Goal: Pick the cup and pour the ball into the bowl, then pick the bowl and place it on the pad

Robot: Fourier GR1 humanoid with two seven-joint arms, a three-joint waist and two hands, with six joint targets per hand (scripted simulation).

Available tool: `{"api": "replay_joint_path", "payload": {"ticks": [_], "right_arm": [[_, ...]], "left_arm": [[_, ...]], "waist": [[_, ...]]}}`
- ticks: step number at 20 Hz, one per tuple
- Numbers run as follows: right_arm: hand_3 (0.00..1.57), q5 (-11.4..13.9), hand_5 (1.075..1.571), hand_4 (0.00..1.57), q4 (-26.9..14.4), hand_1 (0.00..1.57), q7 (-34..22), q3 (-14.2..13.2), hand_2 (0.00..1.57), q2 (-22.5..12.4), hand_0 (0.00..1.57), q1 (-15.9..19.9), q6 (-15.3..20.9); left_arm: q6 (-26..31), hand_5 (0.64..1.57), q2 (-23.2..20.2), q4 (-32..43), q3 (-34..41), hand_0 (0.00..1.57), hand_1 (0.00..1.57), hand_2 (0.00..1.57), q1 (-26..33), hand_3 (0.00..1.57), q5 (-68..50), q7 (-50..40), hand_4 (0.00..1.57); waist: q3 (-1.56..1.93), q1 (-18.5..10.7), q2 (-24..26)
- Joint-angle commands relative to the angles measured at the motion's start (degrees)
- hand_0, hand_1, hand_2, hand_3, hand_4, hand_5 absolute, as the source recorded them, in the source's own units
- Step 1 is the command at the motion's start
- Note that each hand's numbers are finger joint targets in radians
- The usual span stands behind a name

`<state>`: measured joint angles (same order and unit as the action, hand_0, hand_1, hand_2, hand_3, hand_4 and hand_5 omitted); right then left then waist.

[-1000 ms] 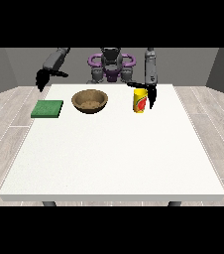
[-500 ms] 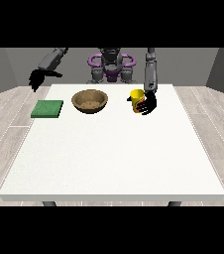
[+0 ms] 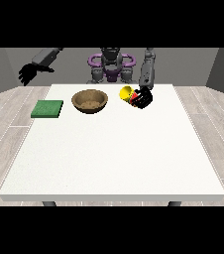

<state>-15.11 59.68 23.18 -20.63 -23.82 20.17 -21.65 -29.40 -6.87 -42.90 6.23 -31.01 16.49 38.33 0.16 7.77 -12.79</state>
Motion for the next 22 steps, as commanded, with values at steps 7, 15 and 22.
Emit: {"api": "replay_joint_path", "payload": {"ticks": [7,15,22], "right_arm": [[0.0,3.2,1.56,0.0,-12.4,0.0,1.8,-1.8,0.14,-1.9,0.0,-5.3,1.9],[0.0,3.5,1.555,0.0,-18.0,0.0,6.1,-2.5,0.19,-3.3,0.0,-5.4,-0.1],[0.0,3.8,1.551,0.0,-20.9,0.0,9.9,-2.9,0.06,-3.1,0.0,-6.0,-0.3]], "left_arm": [[-3.1,1.567,1.8,-2.9,-15.6,1.4,1.4,1.57,-1.8,1.57,19.4,-24.0,1.11],[-2.8,1.566,6.4,-6.4,-21.5,1.37,1.37,1.57,-4.9,1.57,32.4,-38.9,1.11],[0.5,1.57,6.8,-7.6,-26.8,1.08,1.08,1.57,-8.5,1.57,43.4,-45.8,0.96]], "waist": [[-0.02,-8.4,15.4],[-0.11,-10.7,14.6],[-0.07,-11.4,13.9]]}}
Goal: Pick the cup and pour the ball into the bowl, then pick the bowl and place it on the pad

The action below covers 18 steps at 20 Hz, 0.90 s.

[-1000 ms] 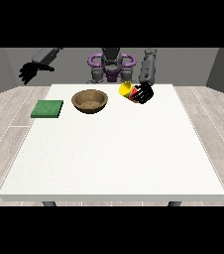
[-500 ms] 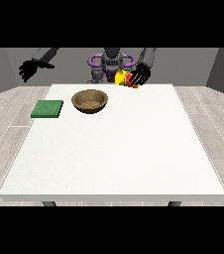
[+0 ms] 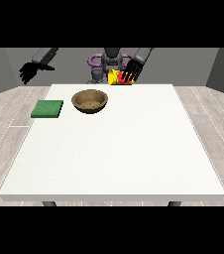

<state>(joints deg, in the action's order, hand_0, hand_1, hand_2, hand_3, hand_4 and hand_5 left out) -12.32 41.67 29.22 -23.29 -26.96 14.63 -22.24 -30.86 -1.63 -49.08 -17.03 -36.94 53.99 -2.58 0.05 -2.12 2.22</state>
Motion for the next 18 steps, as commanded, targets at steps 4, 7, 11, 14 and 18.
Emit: {"api": "replay_joint_path", "payload": {"ticks": [4,7,11,14,18], "right_arm": [[0.0,0.3,1.551,0.0,-3.3,0.0,-0.3,0.1,0.0,-1.6,0.0,5.1,-0.1],[0.03,0.8,1.533,0.0,-4.2,0.0,-3.0,0.5,0.0,-2.7,0.0,8.3,1.0],[0.22,2.2,1.533,0.0,-4.2,0.0,-5.0,1.9,0.0,-0.3,0.0,10.2,5.1],[0.27,1.8,1.527,0.0,-4.2,0.0,-5.4,2.0,0.0,-0.6,0.0,13.8,4.7],[0.26,0.9,1.527,0.0,-3.8,0.0,-6.2,2.3,0.0,-0.1,0.0,15.7,3.3]], "left_arm": [[4.8,1.571,1.6,-2.5,-8.3,0.68,0.68,1.57,-5.8,1.53,9.3,-13.5,0.89],[4.9,1.569,1.6,-4.0,-12.6,0.53,0.53,1.57,-5.9,1.57,12.6,-17.7,0.93],[6.0,1.571,1.6,-4.0,-17.6,0.55,0.55,1.57,-5.4,1.57,18.6,-19.7,0.88],[8.7,1.57,1.6,-6.1,-22.2,0.37,0.37,1.57,-6.8,1.57,20.8,-25.3,0.9],[8.6,1.562,1.6,-4.0,-24.5,0.29,0.29,1.57,-6.4,1.57,26.0,-26.3,0.9]], "waist": [[0.0,0.8,-1.6],[-0.01,0.6,-2.9],[-0.03,0.2,-1.9],[-0.01,2.1,-3.1],[-0.03,3.7,-6.1]]}}
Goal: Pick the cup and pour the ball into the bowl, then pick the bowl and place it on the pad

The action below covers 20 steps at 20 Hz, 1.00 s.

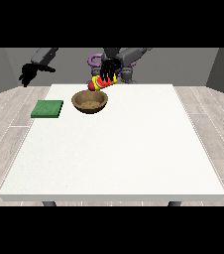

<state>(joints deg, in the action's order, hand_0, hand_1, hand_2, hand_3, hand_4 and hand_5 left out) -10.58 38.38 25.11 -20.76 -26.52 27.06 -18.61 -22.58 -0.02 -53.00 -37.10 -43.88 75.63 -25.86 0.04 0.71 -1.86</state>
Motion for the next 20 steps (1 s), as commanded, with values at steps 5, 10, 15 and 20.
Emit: {"api": "replay_joint_path", "payload": {"ticks": [5,10,15,20], "right_arm": [[0.22,-0.8,1.522,0.0,-1.3,0.0,0.9,-0.3,0.0,0.0,0.0,1.8,-0.9],[0.07,-1.3,1.519,0.0,-2.9,0.0,-1.0,-0.7,0.0,-1.9,0.0,1.0,-2.8],[0.2,-0.8,1.515,0.0,-3.8,0.0,-2.7,-0.4,0.0,-1.1,0.0,2.5,0.0],[0.14,-1.6,1.52,0.0,-4.9,0.0,2.2,-2.0,0.0,-2.7,0.0,0.1,-1.3]], "left_arm": [[10.1,1.452,0.0,-0.7,-6.4,0.0,0.0,1.57,-1.6,1.57,4.9,1.9,1.16],[17.7,1.387,-0.7,-0.1,-7.0,0.61,0.61,1.57,-6.5,1.57,8.7,4.9,1.23],[23.4,1.451,-2.4,-0.6,-7.7,1.56,1.56,1.57,-12.6,1.57,12.5,8.8,1.2],[24.6,1.457,-1.0,-3.8,-5.7,1.53,1.53,1.57,-11.1,1.57,16.4,9.6,1.21]], "waist": [[0.01,0.7,-1.7],[0.02,0.4,0.7],[0.0,-1.6,2.7],[0.0,-2.6,-0.2]]}}
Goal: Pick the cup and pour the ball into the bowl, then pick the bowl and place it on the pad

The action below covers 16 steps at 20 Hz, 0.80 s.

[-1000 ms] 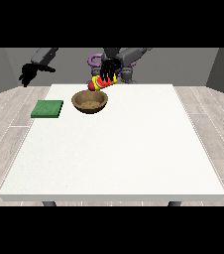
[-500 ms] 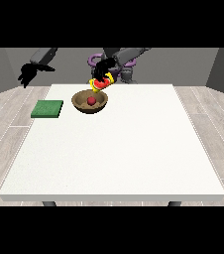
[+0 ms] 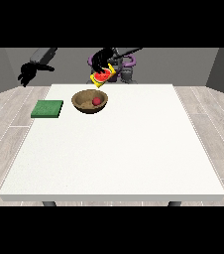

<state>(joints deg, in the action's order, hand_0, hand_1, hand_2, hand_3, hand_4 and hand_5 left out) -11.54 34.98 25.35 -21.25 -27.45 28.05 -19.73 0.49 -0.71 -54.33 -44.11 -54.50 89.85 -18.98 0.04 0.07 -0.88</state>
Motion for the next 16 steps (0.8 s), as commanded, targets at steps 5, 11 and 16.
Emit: {"api": "replay_joint_path", "payload": {"ticks": [5,11,16], "right_arm": [[0.0,0.9,1.556,0.46,0.1,0.0,-3.4,3.4,0.0,5.4,0.0,-0.5,0.5],[0.0,-2.1,1.557,0.46,-1.4,0.0,-2.7,-1.3,0.0,2.0,0.0,-2.0,1.8],[0.0,-1.9,1.556,0.41,0.1,0.0,-1.9,-0.9,0.0,3.3,0.0,-1.4,3.5]], "left_arm": [[-0.8,1.462,-0.7,-1.0,5.9,1.53,1.53,1.57,0.8,1.57,0.9,3.3,1.2],[-13.8,1.565,-5.4,-12.7,21.4,0.41,0.41,1.57,9.3,1.57,-16.0,4.5,1.0],[-15.2,1.555,-4.6,-13.8,31.4,0.86,0.86,1.57,13.3,1.56,-31.3,10.6,0.92]], "waist": [[-0.08,0.7,0.2],[-0.31,-8.8,0.2],[-0.25,-8.6,-5.2]]}}
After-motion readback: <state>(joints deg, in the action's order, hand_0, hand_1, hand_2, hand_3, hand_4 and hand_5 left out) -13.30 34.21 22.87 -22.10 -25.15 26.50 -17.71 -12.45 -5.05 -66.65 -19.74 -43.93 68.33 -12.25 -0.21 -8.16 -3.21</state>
